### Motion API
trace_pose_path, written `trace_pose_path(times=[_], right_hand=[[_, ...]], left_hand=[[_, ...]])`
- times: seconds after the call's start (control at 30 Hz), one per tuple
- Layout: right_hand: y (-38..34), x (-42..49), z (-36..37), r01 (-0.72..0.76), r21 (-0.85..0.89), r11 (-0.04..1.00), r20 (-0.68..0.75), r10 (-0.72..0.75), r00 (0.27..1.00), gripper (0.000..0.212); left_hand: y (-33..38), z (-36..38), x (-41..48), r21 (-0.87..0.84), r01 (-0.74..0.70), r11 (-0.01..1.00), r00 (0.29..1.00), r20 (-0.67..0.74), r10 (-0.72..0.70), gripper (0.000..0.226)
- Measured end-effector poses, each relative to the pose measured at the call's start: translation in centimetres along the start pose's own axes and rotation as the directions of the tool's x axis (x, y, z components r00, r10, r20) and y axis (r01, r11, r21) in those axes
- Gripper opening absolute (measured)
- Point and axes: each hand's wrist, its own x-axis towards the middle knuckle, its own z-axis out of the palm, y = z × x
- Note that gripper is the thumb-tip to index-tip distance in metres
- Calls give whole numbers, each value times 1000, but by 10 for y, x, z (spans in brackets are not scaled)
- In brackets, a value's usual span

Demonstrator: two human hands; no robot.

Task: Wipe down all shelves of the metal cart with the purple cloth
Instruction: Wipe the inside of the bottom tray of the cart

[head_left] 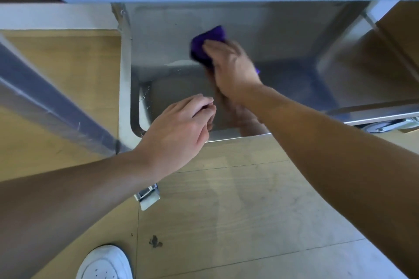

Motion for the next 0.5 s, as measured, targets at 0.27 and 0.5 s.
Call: trace_pose_path(times=[0.27, 0.5], right_hand=[[26, -13, -7, 190, 43, 981, 28, -191, 981, 42], [56, -8, -13, -302, -48, 952, -86, 297, 951, 51]], left_hand=[[-7, -2, 6, -2, -62, 998, 998, 24, 62, 32], [-5, -2, 8, -2, -54, 999, 998, 39, 54, 35]])
